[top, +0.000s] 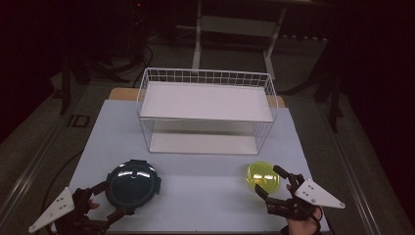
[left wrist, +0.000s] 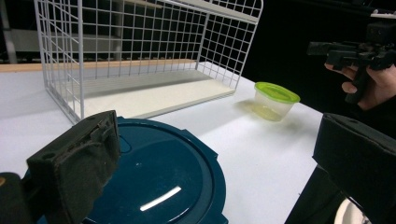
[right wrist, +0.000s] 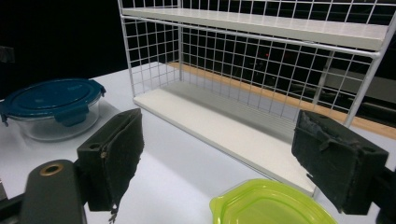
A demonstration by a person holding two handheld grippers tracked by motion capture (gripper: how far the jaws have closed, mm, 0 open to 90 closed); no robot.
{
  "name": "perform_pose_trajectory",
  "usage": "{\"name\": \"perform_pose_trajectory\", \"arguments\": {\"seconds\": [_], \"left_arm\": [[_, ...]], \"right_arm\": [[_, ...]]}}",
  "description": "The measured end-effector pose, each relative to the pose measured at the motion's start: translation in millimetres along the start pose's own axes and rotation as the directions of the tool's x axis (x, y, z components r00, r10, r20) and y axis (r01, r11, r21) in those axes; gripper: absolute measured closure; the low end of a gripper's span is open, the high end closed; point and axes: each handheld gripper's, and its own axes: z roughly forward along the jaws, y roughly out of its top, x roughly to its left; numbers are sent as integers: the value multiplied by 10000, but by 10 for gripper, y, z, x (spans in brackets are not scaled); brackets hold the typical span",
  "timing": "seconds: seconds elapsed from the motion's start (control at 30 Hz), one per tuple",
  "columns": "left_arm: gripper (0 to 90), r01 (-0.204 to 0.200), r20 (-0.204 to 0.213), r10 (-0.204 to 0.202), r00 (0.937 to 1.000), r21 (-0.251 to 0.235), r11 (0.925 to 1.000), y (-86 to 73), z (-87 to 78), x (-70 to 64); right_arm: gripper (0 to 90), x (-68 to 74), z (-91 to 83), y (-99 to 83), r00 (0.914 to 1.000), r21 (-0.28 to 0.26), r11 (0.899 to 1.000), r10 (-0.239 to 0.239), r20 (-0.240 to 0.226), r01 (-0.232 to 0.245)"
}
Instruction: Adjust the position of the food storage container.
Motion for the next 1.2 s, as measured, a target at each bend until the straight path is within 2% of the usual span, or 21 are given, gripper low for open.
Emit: {"name": "perform_pose_trajectory", "arguments": {"seconds": [0.17,0.37,0.43,0.53,0.57,0.6,0.63,0.73,0.8,0.83,0.97,1.1,1.2], "left_arm": [[3,-4,-159,8,9999,256,9997,12,-6,-1],[4,-61,108,59,9999,184,9998,97,-26,-48],[4,-105,269,96,9996,334,9994,180,-12,-91],[12,-464,263,448,9986,636,9969,262,-15,-110],[38,-630,266,613,9978,711,9955,315,-31,-107],[63,-630,266,613,9978,711,9955,315,-31,-107],[65,-766,281,746,9968,784,9940,406,-57,-88],[128,-839,106,833,9965,763,9936,530,-107,-28],[139,-836,44,835,9965,793,9933,559,-115,-10],[141,-712,-67,720,9974,840,9939,630,-137,46],[170,-507,-217,530,9984,970,9940,696,-163,143],[209,-237,-395,275,9988,946,9952,712,-179,219],[275,-50,-571,113,9983,1089,9940,724,-192,318]], "right_arm": [[164,10,-8,8,10000,-38,10000,-60,4,60],[163,5,-11,10,10000,-38,10000,-25,67,25],[163,5,-6,9,10000,-43,10000,62,43,-62],[163,-2,-4,8,9998,-57,9999,151,104,-150],[163,-3,-5,9,9998,-55,9998,172,123,-172],[162,-5,-7,10,9997,-66,9998,201,145,-200],[163,-5,-10,11,9996,-91,9997,217,173,-215],[163,-2,-13,18,9996,-140,9997,205,199,-202],[162,0,-17,21,9996,-126,9998,187,203,-185],[163,0,-15,21,9996,-128,9997,195,214,-192],[163,-5,-5,15,9995,-69,9997,255,211,-253],[163,-6,-6,13,9994,-55,9997,257,215,-256],[163,-10,0,10,9993,-59,9994,344,142,-343]]}}
